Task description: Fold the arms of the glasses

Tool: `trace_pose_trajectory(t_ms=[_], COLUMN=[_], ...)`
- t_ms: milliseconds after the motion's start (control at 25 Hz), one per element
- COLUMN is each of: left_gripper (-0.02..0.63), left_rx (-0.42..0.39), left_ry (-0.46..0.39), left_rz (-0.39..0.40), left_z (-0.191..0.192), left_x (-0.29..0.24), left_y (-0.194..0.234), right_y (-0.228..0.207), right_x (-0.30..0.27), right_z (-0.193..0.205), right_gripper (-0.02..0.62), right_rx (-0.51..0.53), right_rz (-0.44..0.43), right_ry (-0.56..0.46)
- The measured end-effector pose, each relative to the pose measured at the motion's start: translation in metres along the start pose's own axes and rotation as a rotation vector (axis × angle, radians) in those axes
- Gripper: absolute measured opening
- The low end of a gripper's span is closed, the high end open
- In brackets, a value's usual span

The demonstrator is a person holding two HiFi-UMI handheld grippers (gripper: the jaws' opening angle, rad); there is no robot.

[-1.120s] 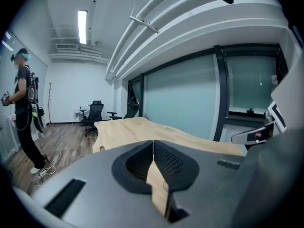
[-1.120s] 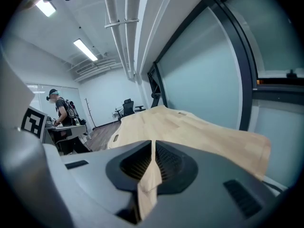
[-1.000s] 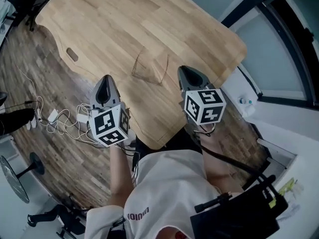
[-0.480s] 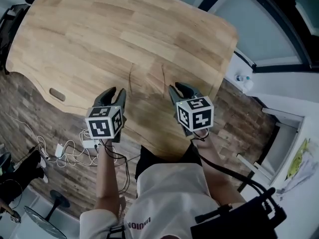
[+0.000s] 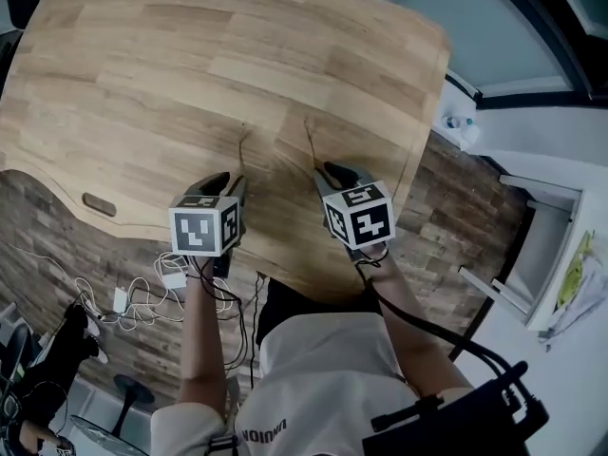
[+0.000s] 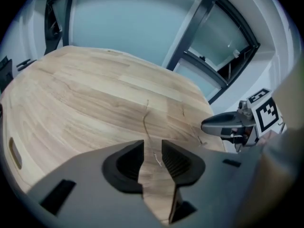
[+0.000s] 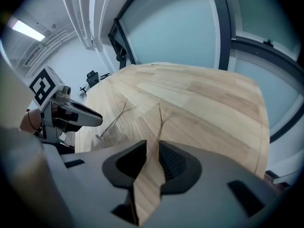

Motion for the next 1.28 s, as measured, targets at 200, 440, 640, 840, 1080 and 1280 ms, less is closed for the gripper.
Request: trace_pose_trajectory(t_ms=[200,440,640,840,1080,1280], left_gripper=[0.126,0.126,0.124,0.084,0.054,0.043], left_rx=[0.027,0.008,0.038,0.018,0.036,0.069], left_ry=[0.054,0.134,0.155,0.173,0.14,0.121], left_rz=[0.051,0.044,0.067,0.042,0.078,0.094], left_z=[-0.001,0.011,0.015,0.019,0.018,0.018], left_x=[-0.01,-0.018,-0.024,-0.027,-0.029,-0.029], left_y=[-0.004,-0.005,-0.011,-0.01,-0.01,-0.008], right_y=[0.002,0.005,0.004,0.002,0.002,0.008], right_x=[-0.01,-0.016,-0.019,-0.02,-0.02,-0.023], right_z=[0.002,0.008,0.014,0.016,0.015,0.014], right_gripper=[0.095,0.1,0.103,0.097,0.074,0.051], right_rx=[-0.027,-0.012,0.002,0.012,0.07,0.075], right_rz=[-0.024,-0.014,-0.002,0.006,0.018,-0.046], right_ry=[0.038,0.106,0.145,0.168,0.183,0.175])
Point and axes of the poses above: the fingertips, and each gripper's own axes: x backward along the fingers, y to its left, z out of its underside, the point moved 4 cm from there along x, backward along the fingers, and after that the axes turned 1 degree about -y, right-handed, at the moved point
